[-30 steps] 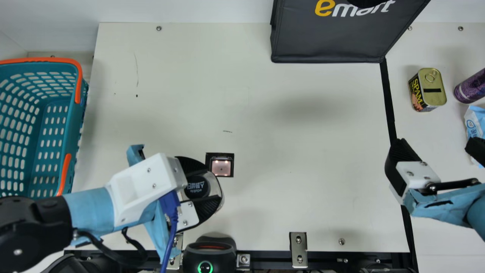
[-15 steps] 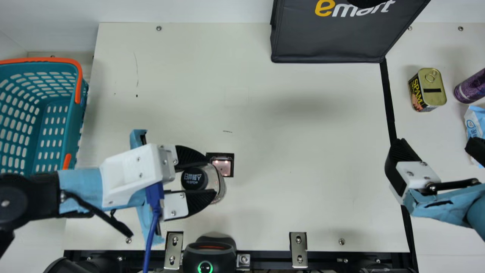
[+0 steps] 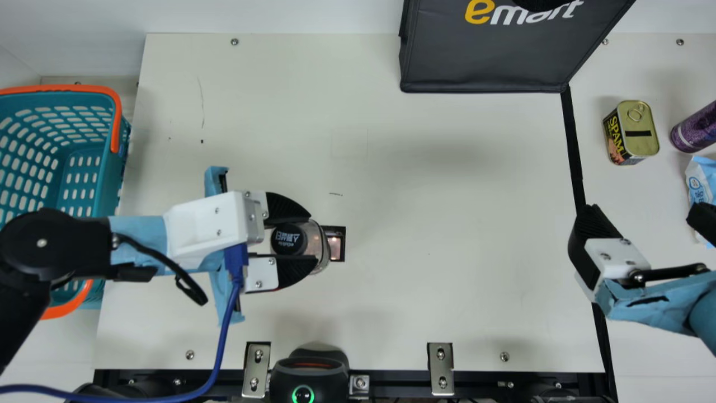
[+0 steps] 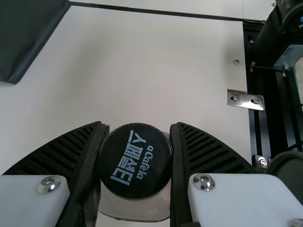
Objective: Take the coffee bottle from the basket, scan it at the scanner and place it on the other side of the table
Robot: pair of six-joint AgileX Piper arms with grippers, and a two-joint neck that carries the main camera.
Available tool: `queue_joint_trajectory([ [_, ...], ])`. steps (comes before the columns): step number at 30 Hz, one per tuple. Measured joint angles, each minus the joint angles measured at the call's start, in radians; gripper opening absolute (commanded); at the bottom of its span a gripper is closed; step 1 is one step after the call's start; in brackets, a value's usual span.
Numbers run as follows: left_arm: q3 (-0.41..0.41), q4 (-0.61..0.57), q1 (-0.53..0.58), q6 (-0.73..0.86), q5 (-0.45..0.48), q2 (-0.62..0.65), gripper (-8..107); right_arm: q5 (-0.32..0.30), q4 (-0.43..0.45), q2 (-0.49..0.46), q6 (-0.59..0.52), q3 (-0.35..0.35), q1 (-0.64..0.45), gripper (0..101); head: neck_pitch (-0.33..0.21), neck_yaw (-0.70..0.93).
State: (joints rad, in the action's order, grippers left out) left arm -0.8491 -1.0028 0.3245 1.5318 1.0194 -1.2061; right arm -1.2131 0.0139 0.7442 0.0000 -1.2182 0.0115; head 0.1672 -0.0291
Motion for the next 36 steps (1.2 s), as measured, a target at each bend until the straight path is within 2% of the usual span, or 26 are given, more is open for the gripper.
queue_joint_trajectory([
  [17,-0.010,-0.021,-0.006,0.083,-0.011,-0.137,-8,0.000,0.000,0.000,0.000,0.000,0.000,95,0.000,-0.002],
  [36,-0.018,-0.043,-0.006,0.092,-0.040,-0.213,55,0.000,0.000,0.000,0.000,0.000,0.000,95,0.000,0.000],
])
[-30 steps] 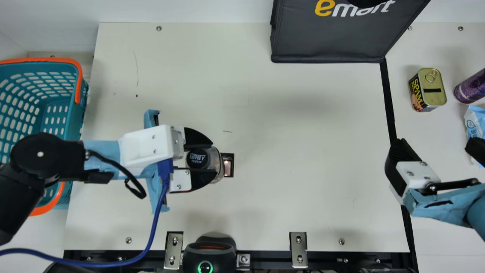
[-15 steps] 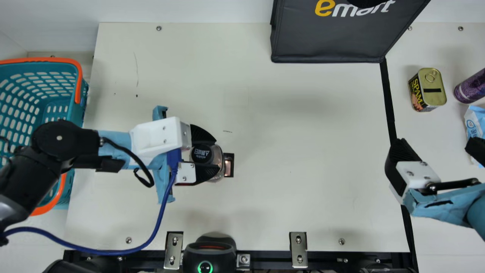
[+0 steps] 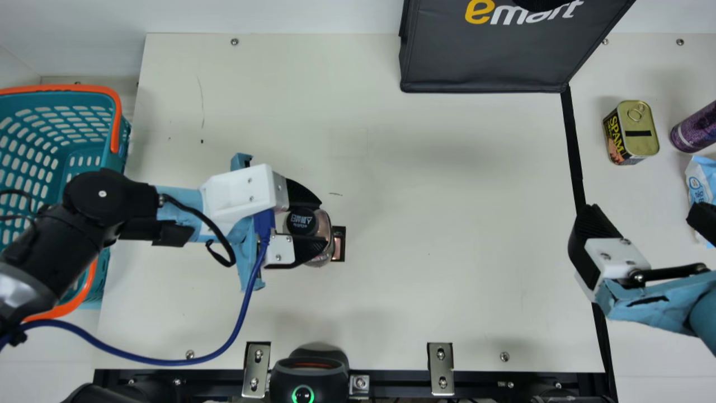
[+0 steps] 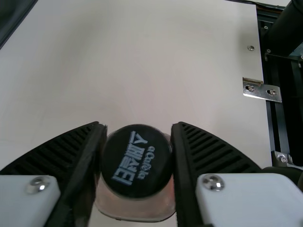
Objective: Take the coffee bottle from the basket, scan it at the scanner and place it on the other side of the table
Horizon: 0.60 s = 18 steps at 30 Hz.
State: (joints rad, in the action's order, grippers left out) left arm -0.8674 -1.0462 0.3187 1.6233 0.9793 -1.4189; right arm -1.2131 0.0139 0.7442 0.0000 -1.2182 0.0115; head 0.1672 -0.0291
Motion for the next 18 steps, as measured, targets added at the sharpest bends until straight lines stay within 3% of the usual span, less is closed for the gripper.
queue_joint_trajectory([
  [10,0.000,0.000,-0.004,-0.031,-0.002,-0.003,88,0.000,0.000,0.000,0.000,0.000,0.000,95,0.000,0.000],
  [18,-0.025,0.071,-0.057,-0.182,0.066,0.072,90,0.000,0.000,0.000,0.000,0.000,0.000,95,0.000,0.000],
])
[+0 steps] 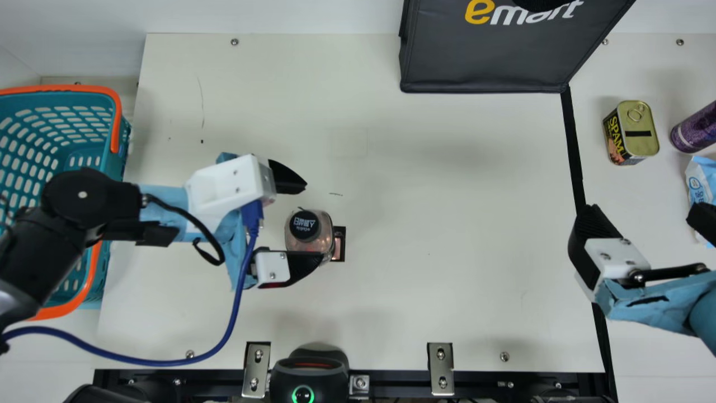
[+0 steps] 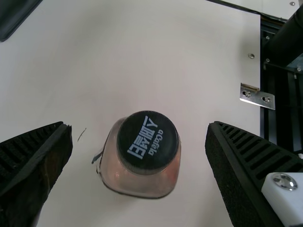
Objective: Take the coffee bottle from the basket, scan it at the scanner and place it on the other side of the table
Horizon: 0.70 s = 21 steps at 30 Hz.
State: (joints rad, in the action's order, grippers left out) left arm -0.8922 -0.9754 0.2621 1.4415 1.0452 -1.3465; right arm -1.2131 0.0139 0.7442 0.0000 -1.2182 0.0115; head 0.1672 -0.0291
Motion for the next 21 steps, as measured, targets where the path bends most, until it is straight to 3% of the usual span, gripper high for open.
queue_joint_trajectory([
  [8,-0.026,0.091,-0.050,-0.225,0.041,0.116,90,0.000,0.000,0.000,0.000,0.000,0.000,95,0.000,0.000],
  [21,-0.057,0.382,0.039,-0.754,-0.052,0.271,90,0.000,0.000,0.000,0.000,0.000,0.000,95,0.002,0.000],
])
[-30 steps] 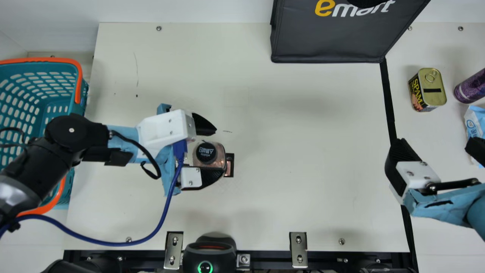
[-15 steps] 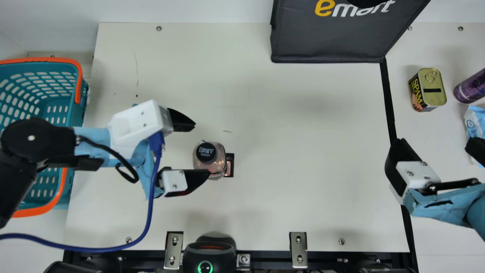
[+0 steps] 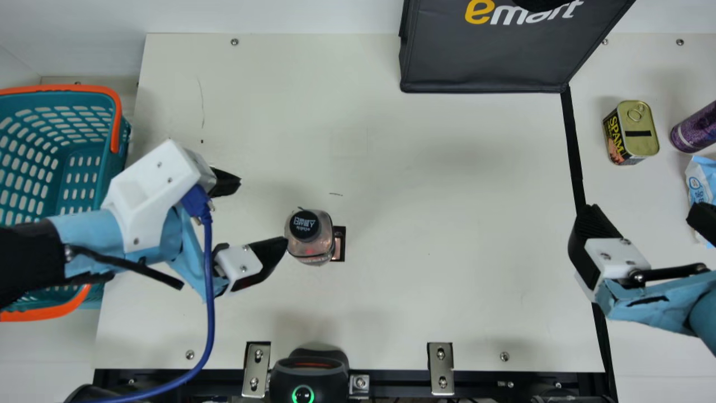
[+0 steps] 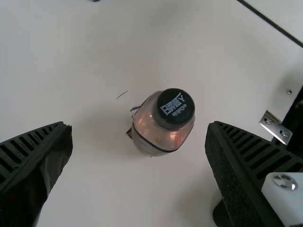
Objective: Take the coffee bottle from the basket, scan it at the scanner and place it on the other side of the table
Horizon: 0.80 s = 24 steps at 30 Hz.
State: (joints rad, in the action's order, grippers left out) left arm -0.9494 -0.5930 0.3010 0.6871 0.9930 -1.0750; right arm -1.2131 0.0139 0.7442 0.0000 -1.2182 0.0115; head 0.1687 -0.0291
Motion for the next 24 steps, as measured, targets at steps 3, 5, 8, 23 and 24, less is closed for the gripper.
queue_joint_trajectory([
  [3,-0.012,0.092,0.036,-0.139,-0.011,0.010,90,0.000,0.000,0.000,0.000,0.000,0.000,95,-0.002,0.000],
  [5,-0.022,0.156,0.061,-0.230,-0.014,0.014,90,0.000,0.000,0.000,0.000,0.000,0.000,95,-0.002,0.000],
  [8,-0.039,0.246,0.109,-0.383,-0.012,0.014,90,0.000,0.000,0.000,0.000,0.000,0.000,95,-0.002,0.000],
  [23,-0.176,0.619,0.421,-1.099,0.063,-0.049,90,0.000,0.000,0.000,0.000,0.000,0.000,95,-0.002,0.000],
  [24,-0.184,0.640,0.440,-1.135,0.066,-0.054,90,0.000,0.000,0.000,0.000,0.000,0.000,95,-0.002,0.000],
])
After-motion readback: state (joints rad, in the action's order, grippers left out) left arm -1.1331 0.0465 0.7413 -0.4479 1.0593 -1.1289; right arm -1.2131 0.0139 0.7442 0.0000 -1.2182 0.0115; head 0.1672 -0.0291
